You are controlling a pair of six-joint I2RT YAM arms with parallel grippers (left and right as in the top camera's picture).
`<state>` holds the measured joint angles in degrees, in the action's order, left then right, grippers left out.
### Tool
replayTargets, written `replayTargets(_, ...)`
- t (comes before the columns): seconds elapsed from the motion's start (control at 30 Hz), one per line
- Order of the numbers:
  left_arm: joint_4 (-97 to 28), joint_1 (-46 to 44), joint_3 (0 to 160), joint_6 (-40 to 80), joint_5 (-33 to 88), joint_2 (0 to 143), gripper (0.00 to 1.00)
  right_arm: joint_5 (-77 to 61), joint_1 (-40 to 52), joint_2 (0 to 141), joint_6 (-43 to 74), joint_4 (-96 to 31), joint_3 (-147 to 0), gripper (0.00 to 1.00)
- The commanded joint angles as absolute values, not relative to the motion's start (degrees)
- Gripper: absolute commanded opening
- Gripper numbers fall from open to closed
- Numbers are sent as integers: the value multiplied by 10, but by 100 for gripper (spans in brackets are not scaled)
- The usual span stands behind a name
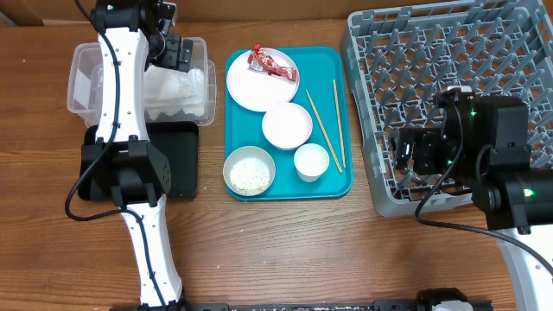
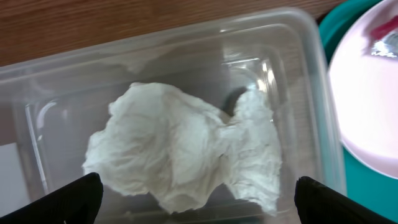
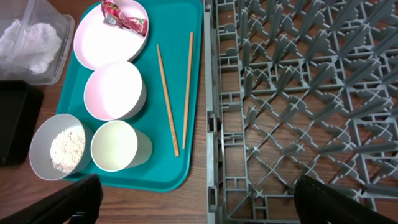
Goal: Sort waste into correct bins and load items into the dishwasher
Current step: 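Lift the tissue with the left gripper and drop it into the clear bin, then grasp the red snack wrapper on the plate with the left gripper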
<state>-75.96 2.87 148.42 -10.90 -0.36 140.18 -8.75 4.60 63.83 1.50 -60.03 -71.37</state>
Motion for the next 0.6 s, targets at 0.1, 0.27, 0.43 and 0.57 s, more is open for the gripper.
replayTargets(0.1, -710, -10, 1512, -40, 145, 1389, 94, -91, 49, 637, 17, -592, -731, 100)
replayTargets(0.27, -660, -57, 1512, 28, 144, 1406, 90, -91, 49, 637, 17, -592, -731, 100)
replayTargets(0.43, -622, -114, 1512, 101, 91, 1445, 91, -91, 49, 637, 17, -593, -731, 100)
replayTargets(0.57, -593, -146, 1512, 136, 83, 1489, 92, -91, 49, 637, 17, -593, -731, 100)
